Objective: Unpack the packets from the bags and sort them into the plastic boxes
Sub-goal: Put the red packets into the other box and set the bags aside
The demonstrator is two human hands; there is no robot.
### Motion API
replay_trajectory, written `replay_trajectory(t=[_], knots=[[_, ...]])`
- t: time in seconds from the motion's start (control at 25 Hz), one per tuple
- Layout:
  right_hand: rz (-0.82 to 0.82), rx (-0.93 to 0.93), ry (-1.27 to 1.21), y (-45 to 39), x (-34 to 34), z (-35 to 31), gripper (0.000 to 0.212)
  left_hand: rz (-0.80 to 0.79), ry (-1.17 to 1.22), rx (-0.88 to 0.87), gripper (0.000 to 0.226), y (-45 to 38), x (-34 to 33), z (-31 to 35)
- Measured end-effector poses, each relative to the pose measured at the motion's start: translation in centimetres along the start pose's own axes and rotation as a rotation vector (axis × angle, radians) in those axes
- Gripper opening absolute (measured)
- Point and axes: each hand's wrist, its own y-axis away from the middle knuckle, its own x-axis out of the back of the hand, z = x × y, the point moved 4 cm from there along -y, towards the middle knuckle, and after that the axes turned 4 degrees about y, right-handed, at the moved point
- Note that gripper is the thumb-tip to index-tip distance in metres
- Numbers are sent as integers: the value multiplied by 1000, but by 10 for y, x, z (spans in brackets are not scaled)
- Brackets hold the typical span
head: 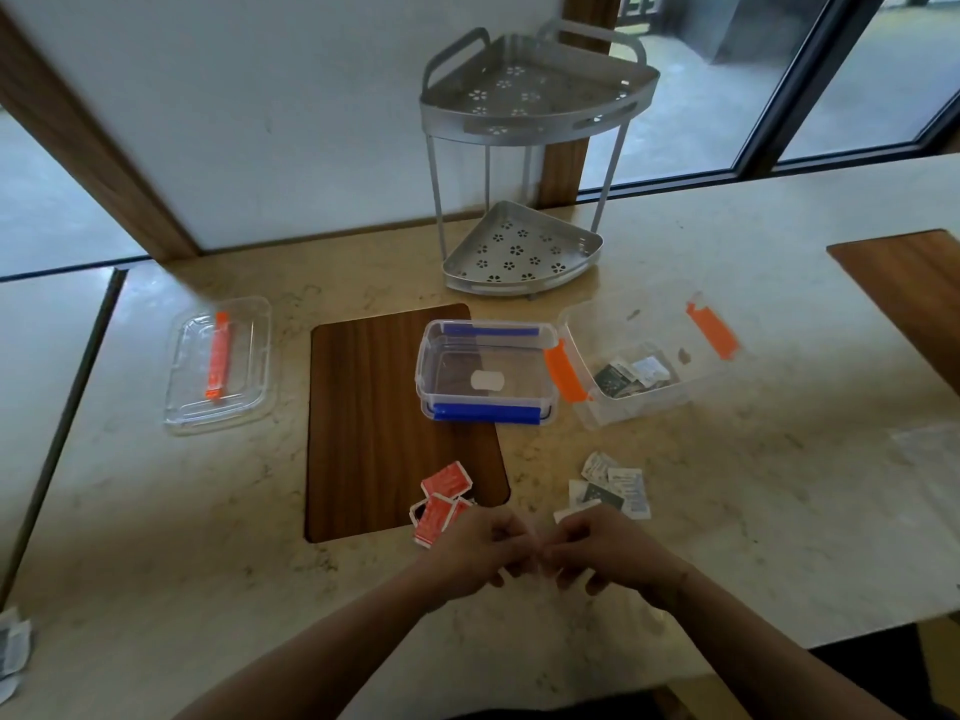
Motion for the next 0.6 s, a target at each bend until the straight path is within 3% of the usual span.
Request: replay_trajectory(t=[0.28,0.6], knots=[[-61,9,-41,-4,-1,-2,18,-9,-18,-28,20,1,-1,1],[80,104,124,-7,-3,-7,7,23,76,87,20,-2,0,2]])
